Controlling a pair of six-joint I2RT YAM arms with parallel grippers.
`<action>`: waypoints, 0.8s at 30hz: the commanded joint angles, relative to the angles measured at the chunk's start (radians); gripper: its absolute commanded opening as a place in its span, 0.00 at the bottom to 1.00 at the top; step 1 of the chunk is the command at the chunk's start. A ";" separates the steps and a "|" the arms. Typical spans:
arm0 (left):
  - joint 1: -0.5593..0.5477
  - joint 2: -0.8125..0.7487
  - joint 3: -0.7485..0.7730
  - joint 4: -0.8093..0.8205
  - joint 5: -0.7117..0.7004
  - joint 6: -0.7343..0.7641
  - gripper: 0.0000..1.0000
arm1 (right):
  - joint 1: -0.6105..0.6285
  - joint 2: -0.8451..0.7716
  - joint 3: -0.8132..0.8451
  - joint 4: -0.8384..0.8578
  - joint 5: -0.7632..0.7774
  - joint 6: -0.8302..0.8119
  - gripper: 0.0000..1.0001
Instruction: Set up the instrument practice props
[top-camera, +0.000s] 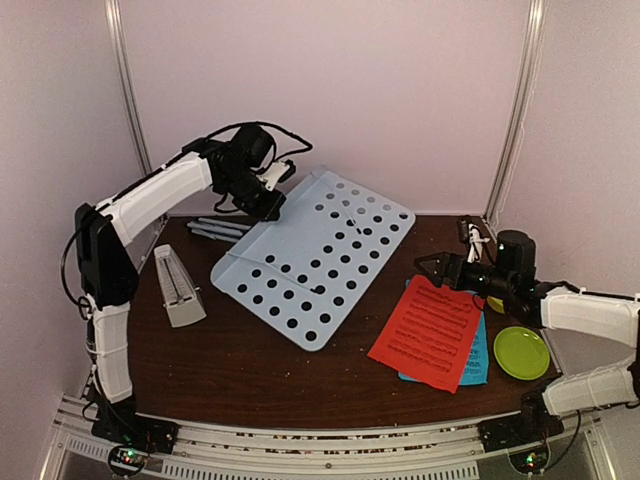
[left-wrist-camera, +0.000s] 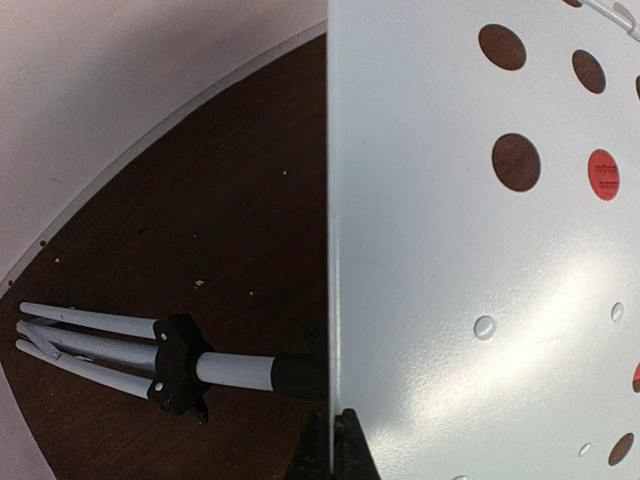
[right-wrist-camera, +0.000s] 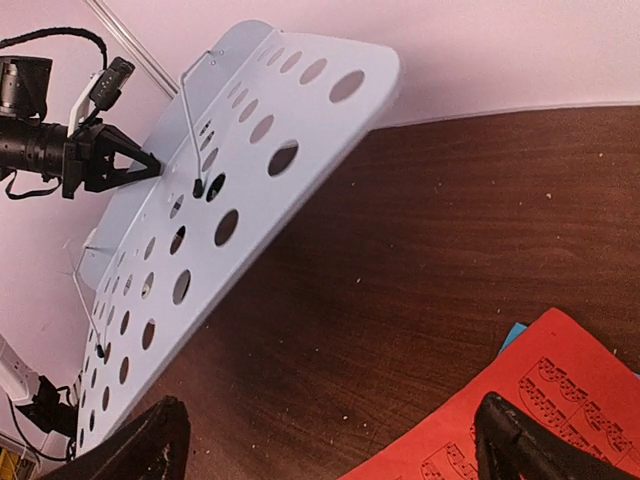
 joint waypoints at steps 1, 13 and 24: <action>0.001 -0.166 0.089 0.213 0.100 -0.085 0.00 | -0.008 -0.080 -0.045 0.060 0.062 -0.031 1.00; 0.004 -0.418 -0.046 0.557 0.340 -0.397 0.00 | -0.004 -0.110 0.018 0.059 0.014 -0.077 1.00; 0.004 -0.490 -0.103 0.887 0.458 -0.827 0.00 | 0.137 -0.104 0.240 -0.030 0.067 -0.176 1.00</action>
